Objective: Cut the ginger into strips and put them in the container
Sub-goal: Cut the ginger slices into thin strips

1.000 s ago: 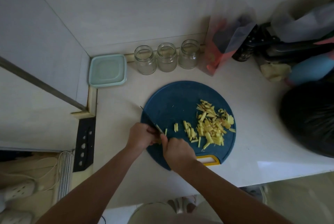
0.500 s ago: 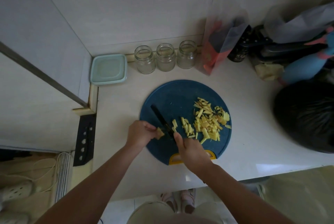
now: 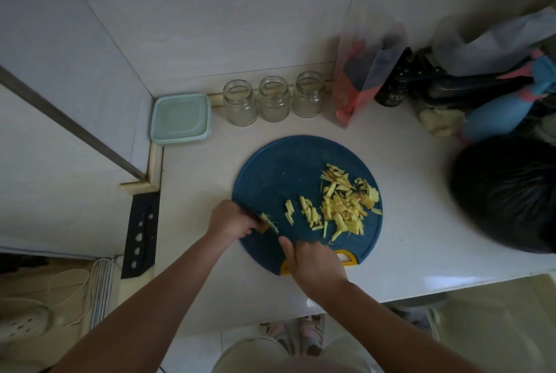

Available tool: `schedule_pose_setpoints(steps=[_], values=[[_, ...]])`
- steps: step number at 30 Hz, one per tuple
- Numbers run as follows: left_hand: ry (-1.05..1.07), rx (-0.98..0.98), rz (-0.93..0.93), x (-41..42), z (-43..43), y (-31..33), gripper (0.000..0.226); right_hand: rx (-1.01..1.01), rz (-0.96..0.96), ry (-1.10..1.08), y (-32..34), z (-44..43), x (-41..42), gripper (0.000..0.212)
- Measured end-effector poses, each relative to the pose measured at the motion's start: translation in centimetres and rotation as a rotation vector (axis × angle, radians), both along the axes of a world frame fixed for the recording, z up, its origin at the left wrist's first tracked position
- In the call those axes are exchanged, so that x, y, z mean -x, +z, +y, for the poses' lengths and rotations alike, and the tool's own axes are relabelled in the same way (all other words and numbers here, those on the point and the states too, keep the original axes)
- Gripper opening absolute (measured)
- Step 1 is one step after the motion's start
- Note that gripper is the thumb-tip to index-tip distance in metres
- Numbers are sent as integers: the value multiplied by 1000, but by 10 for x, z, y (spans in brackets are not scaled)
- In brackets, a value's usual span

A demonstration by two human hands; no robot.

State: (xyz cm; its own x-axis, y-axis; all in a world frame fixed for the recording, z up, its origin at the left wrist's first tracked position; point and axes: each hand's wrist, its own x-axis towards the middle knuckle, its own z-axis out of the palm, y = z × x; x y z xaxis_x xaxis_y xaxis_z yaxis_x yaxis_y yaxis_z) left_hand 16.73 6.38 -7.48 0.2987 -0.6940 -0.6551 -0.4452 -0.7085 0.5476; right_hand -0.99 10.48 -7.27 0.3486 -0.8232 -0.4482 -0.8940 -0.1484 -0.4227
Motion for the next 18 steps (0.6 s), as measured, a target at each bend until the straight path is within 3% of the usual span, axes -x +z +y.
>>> schedule_pose_setpoints(steps=[12,18], values=[[-57,79,-17,-6,-1,-9,15,-89,13,-59,-8,-6,-20,58],[-107,101,-35,-6,-1,-8,11,-27,-3,-162,-3,-25,-54,66]])
